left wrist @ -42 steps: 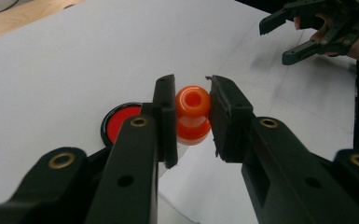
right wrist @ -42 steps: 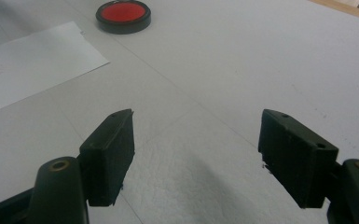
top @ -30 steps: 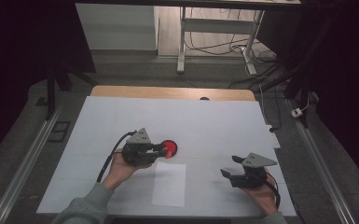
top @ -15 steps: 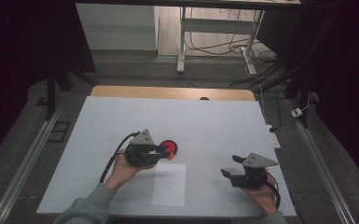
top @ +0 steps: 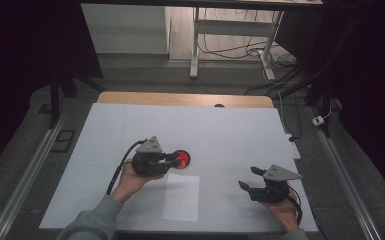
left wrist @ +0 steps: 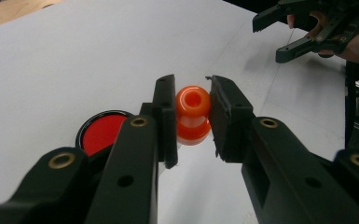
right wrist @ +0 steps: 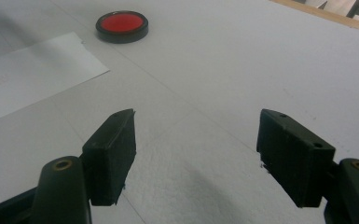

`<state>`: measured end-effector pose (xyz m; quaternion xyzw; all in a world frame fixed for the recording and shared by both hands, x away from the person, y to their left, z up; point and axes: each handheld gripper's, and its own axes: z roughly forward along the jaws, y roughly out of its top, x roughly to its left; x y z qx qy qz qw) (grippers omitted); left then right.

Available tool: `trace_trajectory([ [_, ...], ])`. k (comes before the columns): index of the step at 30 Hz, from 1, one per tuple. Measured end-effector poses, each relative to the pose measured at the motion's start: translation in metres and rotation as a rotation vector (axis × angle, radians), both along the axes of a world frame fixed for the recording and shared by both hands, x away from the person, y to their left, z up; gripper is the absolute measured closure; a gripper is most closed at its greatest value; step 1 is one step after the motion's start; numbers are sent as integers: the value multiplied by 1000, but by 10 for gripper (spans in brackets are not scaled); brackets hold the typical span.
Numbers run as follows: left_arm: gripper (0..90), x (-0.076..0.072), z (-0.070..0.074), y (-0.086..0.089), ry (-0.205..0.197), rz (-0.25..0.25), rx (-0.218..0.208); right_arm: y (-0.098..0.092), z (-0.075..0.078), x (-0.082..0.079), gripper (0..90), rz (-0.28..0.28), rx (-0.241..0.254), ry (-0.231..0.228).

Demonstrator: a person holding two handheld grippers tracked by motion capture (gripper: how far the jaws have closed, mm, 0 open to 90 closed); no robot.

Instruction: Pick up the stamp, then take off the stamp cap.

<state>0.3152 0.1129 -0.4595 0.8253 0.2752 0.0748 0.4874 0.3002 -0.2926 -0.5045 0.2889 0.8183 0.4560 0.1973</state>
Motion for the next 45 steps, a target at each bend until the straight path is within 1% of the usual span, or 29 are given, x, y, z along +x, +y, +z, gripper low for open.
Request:
trace_trajectory([
  [4,724,-1,0,2,-2,4,2,3,0,1,278,9,7,-1],
  [6,724,-1,0,2,-3,8,5,6,0,1,279,19,3,-1],
  [7,724,-2,0,3,-3,10,6,7,1,0,279,20,-9,2],
  [8,724,-2,0,3,-4,11,7,9,1,0,281,29,-3,-4],
  [9,724,-2,0,2,-5,12,7,10,2,0,281,29,-12,-3],
  [10,724,-2,0,2,-5,12,8,12,2,-1,281,37,-1,-5],
  [12,724,-3,0,2,-7,12,8,14,3,-2,282,39,-10,-7],
  [14,724,-3,0,1,-7,11,7,16,3,-2,282,47,5,-4],
  [15,724,-3,0,1,-7,11,8,17,4,-2,282,46,-1,-4],
  [16,724,-3,0,1,-7,11,8,18,4,-2,282,53,8,-2],
  [20,724,-3,0,1,-7,11,7,23,4,-1,282,64,9,-1],
  [34,724,-3,1,1,-9,9,8,33,4,-1,284,87,11,1],
  [42,724,-3,1,1,-9,8,8,36,5,-1,285,88,3,2],
  [43,724,-3,1,1,-9,8,10,37,5,-1,285,92,12,3],
  [45,724,-3,0,1,-8,8,10,38,5,-1,286,98,13,4],
])
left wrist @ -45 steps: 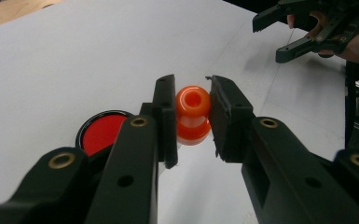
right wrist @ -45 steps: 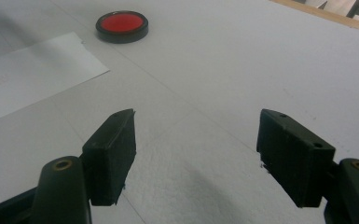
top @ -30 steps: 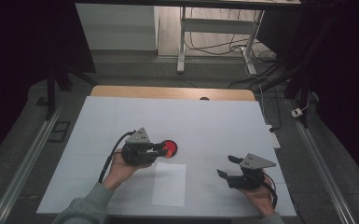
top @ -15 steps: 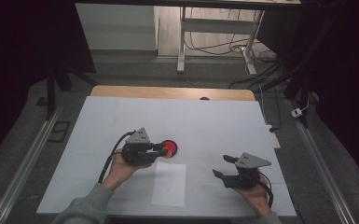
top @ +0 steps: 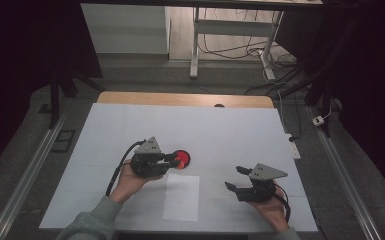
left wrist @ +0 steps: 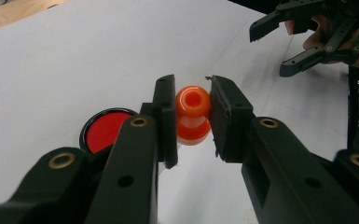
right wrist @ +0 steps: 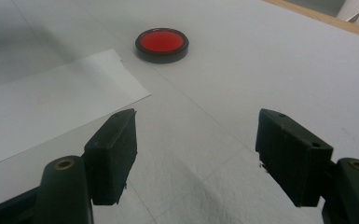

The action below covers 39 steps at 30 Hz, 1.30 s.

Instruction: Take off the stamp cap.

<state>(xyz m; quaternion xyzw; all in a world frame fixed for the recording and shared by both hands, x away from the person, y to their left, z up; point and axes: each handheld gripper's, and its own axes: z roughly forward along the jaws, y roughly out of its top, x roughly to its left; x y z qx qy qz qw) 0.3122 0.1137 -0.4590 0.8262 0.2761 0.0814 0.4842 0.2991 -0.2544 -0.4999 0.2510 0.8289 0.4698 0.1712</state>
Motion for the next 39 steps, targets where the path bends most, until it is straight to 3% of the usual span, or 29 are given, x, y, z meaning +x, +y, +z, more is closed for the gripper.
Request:
trace_trajectory([
  [21,724,0,0,2,4,-8,-12,22,-2,5,305,32,18,8],
  [39,724,1,0,-1,4,-17,-12,40,-2,4,307,57,6,16],
])
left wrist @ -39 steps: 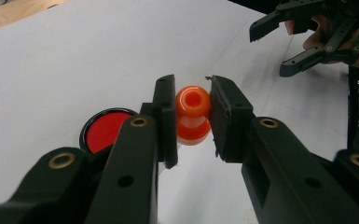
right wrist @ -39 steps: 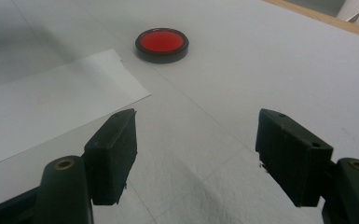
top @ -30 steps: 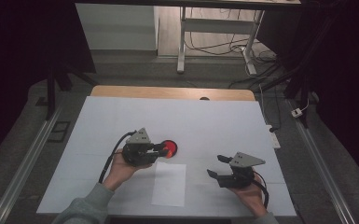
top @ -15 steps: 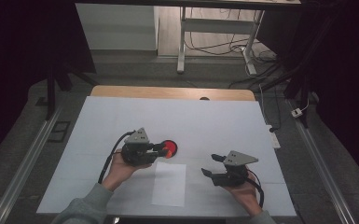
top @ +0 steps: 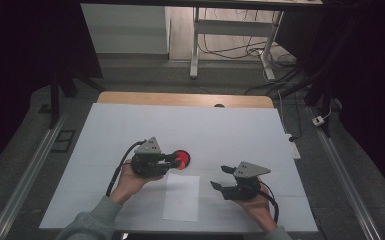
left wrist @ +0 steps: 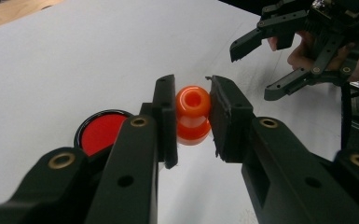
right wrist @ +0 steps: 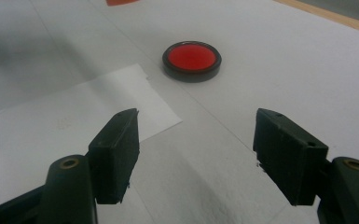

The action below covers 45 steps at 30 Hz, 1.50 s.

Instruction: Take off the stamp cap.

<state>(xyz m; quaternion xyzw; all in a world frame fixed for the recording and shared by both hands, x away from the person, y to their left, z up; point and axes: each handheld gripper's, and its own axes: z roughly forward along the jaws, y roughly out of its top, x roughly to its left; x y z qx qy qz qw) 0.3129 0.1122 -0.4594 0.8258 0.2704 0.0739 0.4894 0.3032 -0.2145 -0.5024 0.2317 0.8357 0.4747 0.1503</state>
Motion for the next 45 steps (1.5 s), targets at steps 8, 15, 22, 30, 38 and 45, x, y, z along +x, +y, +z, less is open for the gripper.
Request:
trace_trajectory([
  [8,724,1,-2,-3,4,-7,6,8,1,-1,308,13,7,-2],
  [15,724,0,-2,-3,3,-7,12,19,0,-1,309,33,-1,-4],
  [22,724,1,-3,-4,6,-7,15,28,-2,-1,309,55,0,0],
  [30,724,1,-3,-4,6,-7,17,38,-2,-1,311,72,-7,1],
  [38,724,1,-4,-4,6,-5,18,48,-3,-1,316,86,-6,0],
  [45,724,1,-4,-5,6,-6,17,54,-3,-1,317,94,4,0],
])
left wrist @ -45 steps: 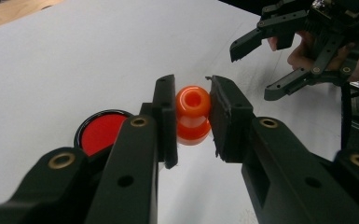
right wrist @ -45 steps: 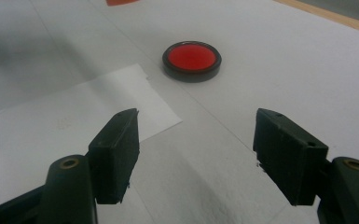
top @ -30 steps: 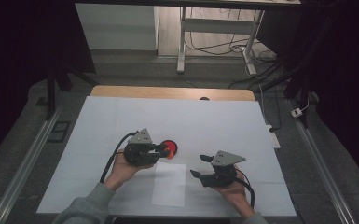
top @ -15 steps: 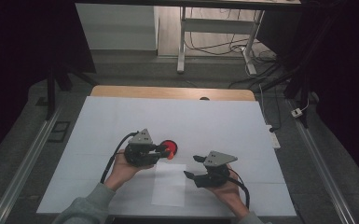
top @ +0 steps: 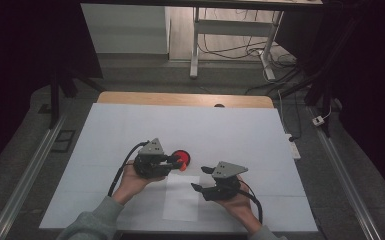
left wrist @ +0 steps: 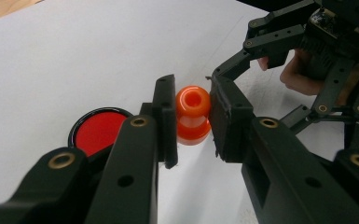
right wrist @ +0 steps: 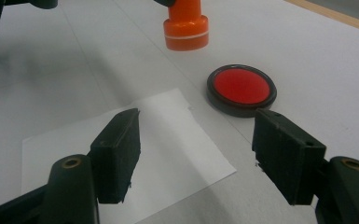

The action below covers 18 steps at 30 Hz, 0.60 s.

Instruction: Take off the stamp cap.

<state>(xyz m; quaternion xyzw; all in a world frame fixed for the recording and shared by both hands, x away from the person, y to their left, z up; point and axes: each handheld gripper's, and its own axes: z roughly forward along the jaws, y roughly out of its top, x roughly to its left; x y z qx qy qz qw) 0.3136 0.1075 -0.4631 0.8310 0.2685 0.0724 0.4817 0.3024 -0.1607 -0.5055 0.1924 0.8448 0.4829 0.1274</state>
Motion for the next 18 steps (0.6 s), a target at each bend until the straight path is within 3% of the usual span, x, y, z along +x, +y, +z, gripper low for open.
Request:
trace_trajectory([
  [18,724,0,-2,-3,4,-7,4,22,0,2,336,4,-1,-3],
])
